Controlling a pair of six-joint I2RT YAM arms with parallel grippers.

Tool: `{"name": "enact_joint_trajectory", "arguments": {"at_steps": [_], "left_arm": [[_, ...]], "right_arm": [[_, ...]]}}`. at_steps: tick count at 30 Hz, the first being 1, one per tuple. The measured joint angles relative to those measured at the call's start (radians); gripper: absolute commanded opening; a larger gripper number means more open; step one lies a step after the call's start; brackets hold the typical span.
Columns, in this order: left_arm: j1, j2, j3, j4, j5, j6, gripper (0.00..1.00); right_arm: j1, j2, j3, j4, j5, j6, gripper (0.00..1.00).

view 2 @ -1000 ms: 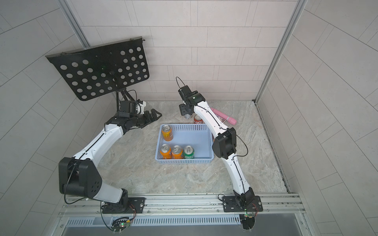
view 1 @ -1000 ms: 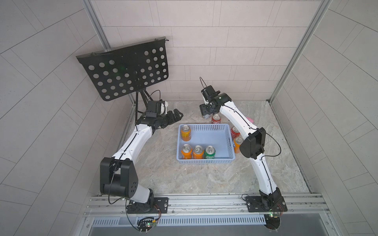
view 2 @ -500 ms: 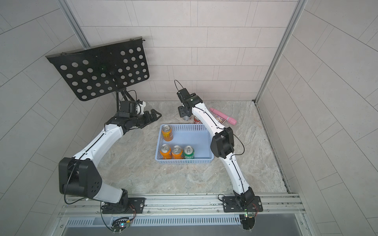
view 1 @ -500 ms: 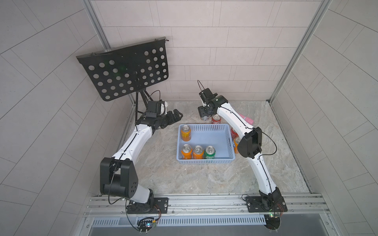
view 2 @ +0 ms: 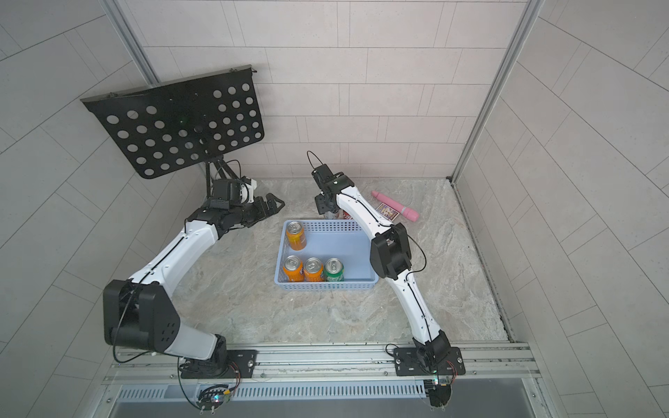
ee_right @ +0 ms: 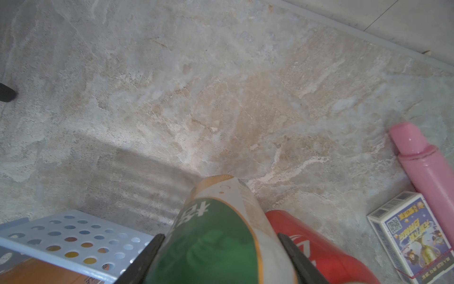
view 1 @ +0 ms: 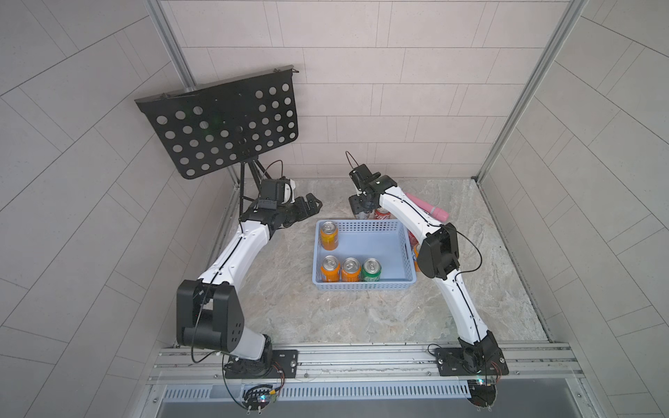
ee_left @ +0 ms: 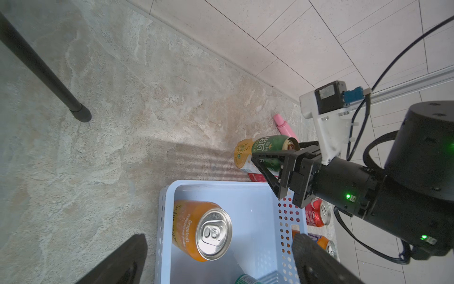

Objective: Take out the drinks from the basket
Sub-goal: Place the drink at the center of the board.

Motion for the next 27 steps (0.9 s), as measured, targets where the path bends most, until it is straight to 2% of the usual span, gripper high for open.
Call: {"name": "enact_joint_trajectory", "arguments": {"at_steps": [7,14,24,27], "left_arm": [[0.0,-0.002,0.0,0.001,0.0,-0.002,1.0],[0.0,-0.002,0.0,0.001,0.0,-0.002,1.0],[0.0,-0.002,0.0,0.002,0.0,-0.003,1.0],[0.0,-0.002,0.0,0.001,0.0,-0.002,1.0]], "right_arm": [[0.004,0.0,-0.027,0.01,-0.004,0.011,0.48],[0.006,0.0,-0.058,0.019,-0.015,0.012,0.58],[0.008,0.0,-0.096,0.037,-0.022,0.019,0.66],[0.01,0.0,-0.108,0.049,-0.022,0.023,0.74]]}}
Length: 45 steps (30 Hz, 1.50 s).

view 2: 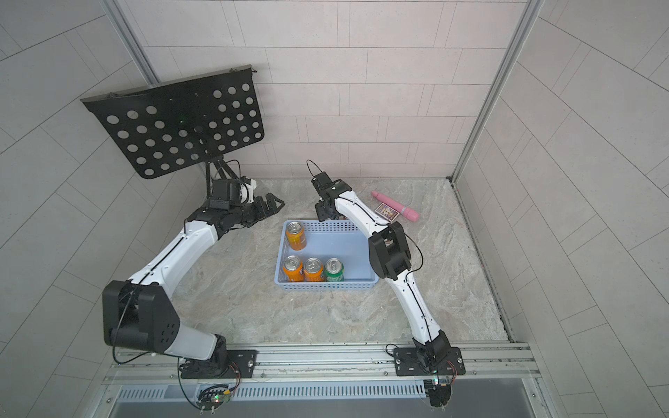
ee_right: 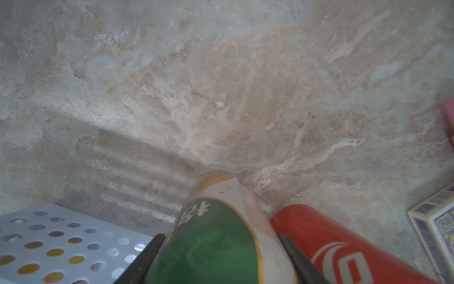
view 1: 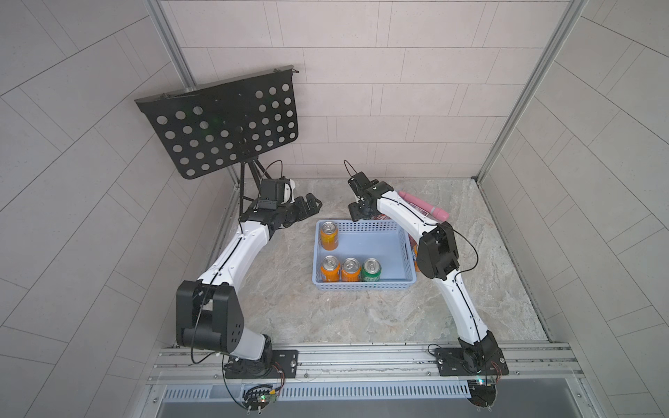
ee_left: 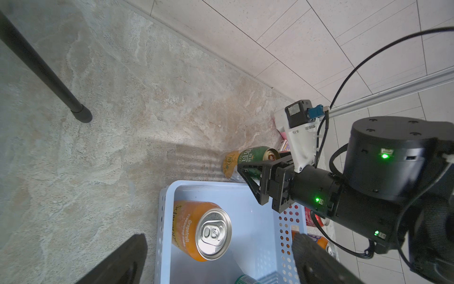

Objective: Take out the drinks from the basket
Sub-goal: Place the drink at the center of the board, then pick up the drink from the basket.

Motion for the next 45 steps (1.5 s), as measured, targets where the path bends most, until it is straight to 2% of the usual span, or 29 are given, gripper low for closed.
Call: {"name": "enact_joint_trajectory", "arguments": {"at_steps": [3,12,19,31,35,45], "left_arm": [[0.0,0.0,0.0,0.0,0.0,0.0,1.0],[0.0,0.0,0.0,0.0,0.0,0.0,1.0],[0.0,0.0,0.0,0.0,-0.001,0.0,1.0],[0.0,0.0,0.0,-0.008,-0.024,0.01,1.0],[0.0,0.0,0.0,-0.031,-0.058,0.026,1.0],[0.001,-0.002,0.002,-0.069,-0.136,0.067,1.0]], "right_arm": [[0.001,-0.001,-0.002,0.013,0.0,0.003,0.8],[0.005,-0.007,-0.003,0.018,0.0,0.005,0.86],[0.005,-0.046,-0.003,0.023,0.013,0.007,0.88],[0.005,-0.21,-0.019,0.039,0.064,0.008,0.87],[0.005,-0.326,-0.139,0.081,0.039,0.01,0.87],[0.004,-0.715,-0.613,0.3,-0.031,-0.021,0.87]]}}
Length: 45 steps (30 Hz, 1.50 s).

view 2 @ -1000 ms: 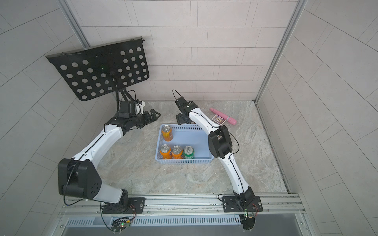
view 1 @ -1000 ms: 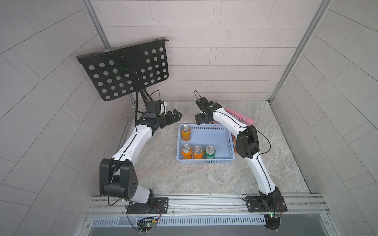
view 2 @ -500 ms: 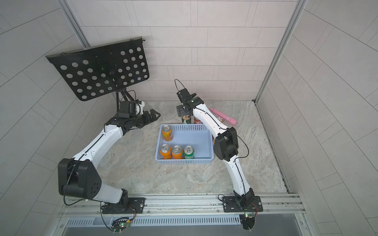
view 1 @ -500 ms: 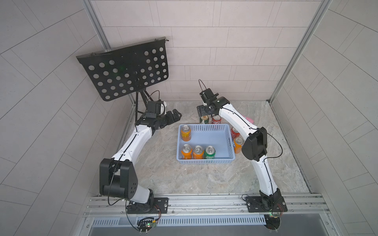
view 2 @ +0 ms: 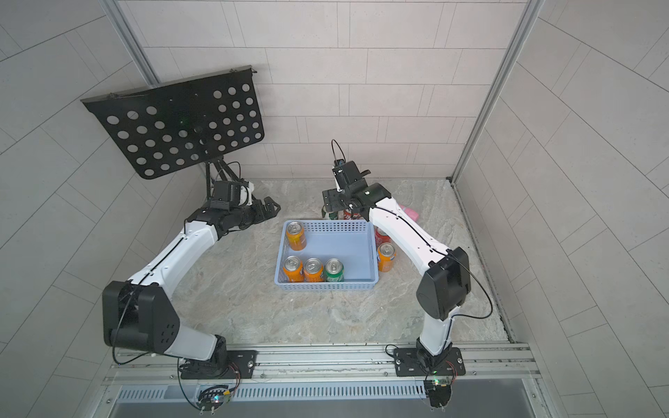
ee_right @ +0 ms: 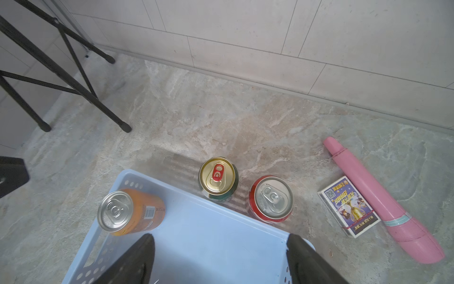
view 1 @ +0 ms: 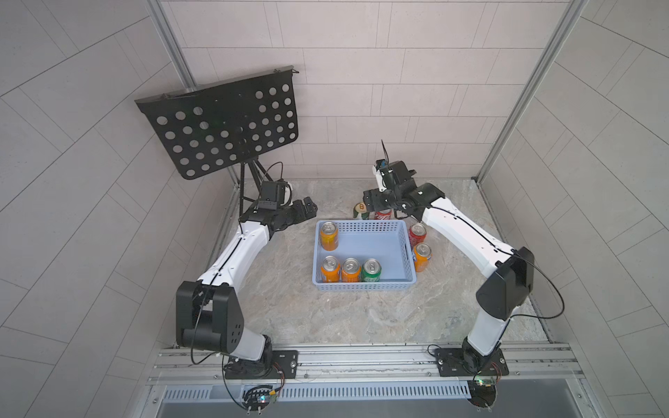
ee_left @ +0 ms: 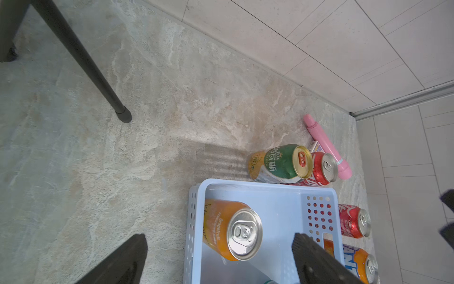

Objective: Take out the drinks from the basket
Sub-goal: Pick up the drink from the basket.

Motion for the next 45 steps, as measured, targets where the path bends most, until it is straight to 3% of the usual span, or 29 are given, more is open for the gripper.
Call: {"name": "enact_joint_trajectory", "arguments": {"at_steps": [9,16,30,39,45], "left_arm": [[0.029,-0.047,-0.007,-0.069,-0.045,0.025,1.0],[0.037,-0.063,-0.042,-0.068,-0.035,0.019,1.0],[0.037,-0.012,-0.034,-0.075,0.033,0.005,1.0],[0.048,-0.01,-0.034,-0.075,0.048,-0.013,1.0],[0.106,-0.01,-0.034,-0.073,0.069,-0.041,1.0]], "right_arm": [[0.0,-0.213,-0.358,0.148,-0.082,-0.035,0.87],[0.016,-0.352,-0.589,0.228,-0.232,-0.043,0.87],[0.102,-0.263,-0.474,0.143,-0.277,-0.1,0.87],[0.147,-0.007,-0.214,0.121,-0.212,-0.051,0.86],[0.175,0.185,-0.048,0.111,-0.164,-0.01,0.86]]}}
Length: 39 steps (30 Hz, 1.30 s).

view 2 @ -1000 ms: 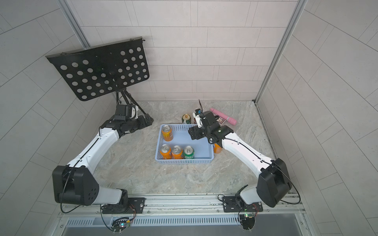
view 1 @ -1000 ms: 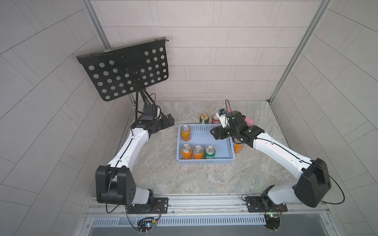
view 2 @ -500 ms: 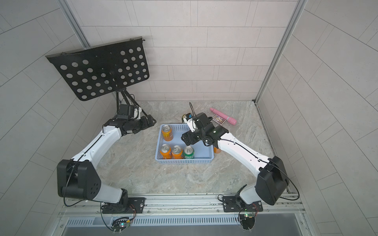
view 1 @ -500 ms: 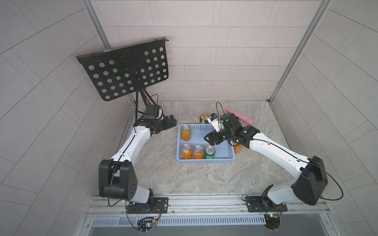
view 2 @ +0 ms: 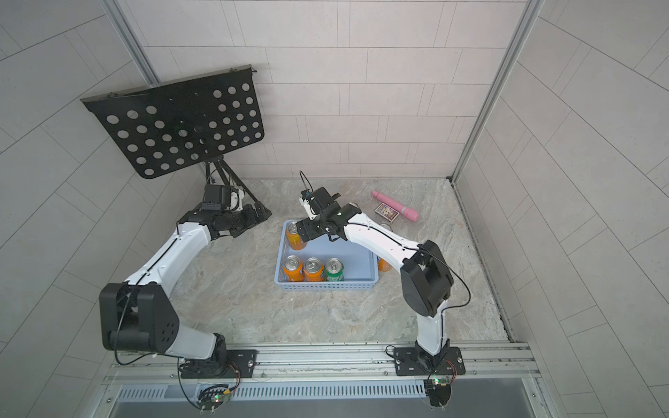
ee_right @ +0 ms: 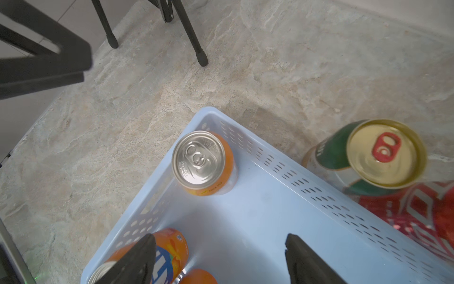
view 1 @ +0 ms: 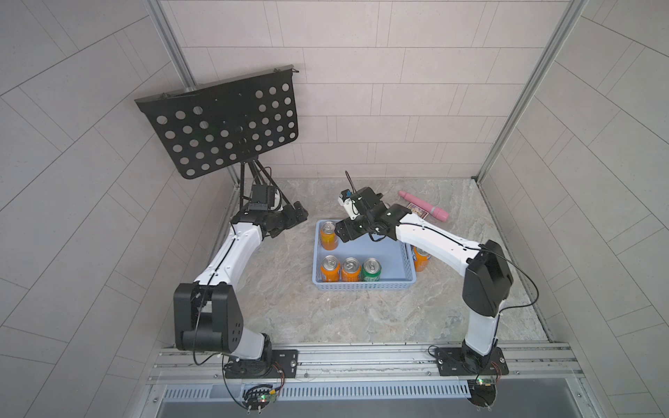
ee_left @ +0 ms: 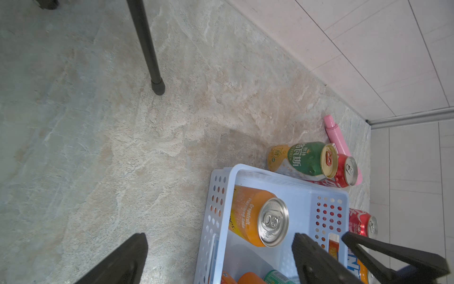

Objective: Take out the drinks from the basket
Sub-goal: Pick up the drink from the basket.

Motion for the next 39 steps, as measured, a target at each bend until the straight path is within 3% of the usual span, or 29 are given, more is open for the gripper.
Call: {"name": "enact_joint_trajectory", "arguments": {"at_steps": [16,39], "left_arm": [[0.027,0.008,0.0,0.003,0.058,-0.034,1.0],[0.047,0.009,0.0,0.016,0.084,-0.053,1.0]], "right_arm": [[0.047,0.258,0.263,-0.038,0.111,0.057,0.88],[0.055,0.346,0.294,-0.029,0.142,0.101,0.84]]}}
